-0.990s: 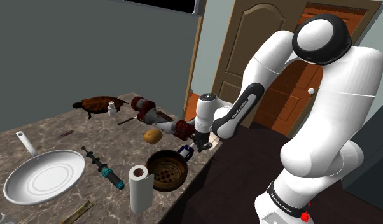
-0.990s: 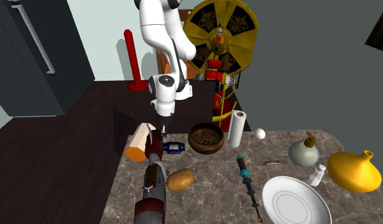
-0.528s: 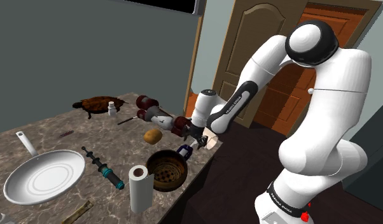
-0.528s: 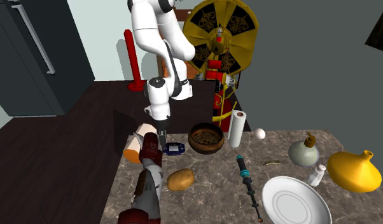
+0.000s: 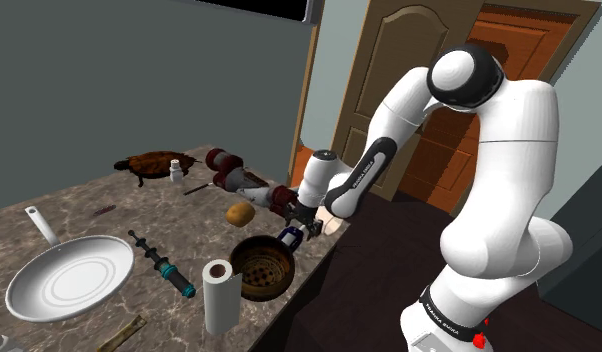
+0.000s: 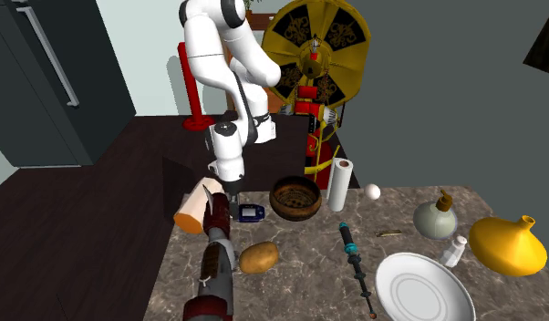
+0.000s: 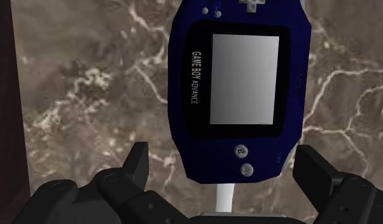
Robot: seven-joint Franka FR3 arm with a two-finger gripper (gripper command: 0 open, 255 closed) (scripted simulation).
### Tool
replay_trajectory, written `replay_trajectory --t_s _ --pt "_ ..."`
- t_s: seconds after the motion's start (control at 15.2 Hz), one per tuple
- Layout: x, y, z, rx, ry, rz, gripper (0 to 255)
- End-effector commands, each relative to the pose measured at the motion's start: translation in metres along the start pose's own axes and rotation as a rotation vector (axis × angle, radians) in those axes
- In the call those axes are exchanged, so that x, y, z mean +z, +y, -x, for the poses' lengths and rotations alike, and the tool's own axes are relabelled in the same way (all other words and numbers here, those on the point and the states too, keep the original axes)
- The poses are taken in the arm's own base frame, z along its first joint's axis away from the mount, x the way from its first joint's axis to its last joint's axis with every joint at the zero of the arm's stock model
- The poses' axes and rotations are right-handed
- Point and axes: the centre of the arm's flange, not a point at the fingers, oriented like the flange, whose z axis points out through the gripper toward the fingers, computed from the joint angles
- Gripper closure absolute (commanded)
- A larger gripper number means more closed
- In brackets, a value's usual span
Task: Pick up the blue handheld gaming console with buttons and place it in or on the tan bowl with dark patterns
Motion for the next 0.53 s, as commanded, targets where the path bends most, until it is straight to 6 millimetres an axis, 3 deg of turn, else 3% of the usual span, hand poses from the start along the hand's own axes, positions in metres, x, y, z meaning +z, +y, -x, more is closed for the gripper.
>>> replay_trajectory --t_s 0.0,0.33,0.4,0.46 --pt "0.0022 -0.0004 -0.0013 0.003 0.002 -0.001 0" --pt "0.0022 -0.0004 -0.0013 0.003 0.002 -0.001 0" --pt "0.0021 -0.0005 -0.0014 0.003 0.002 -0.001 255" --pt "0.0021 -0.0004 -0.0015 0.003 0.002 -0.001 255"
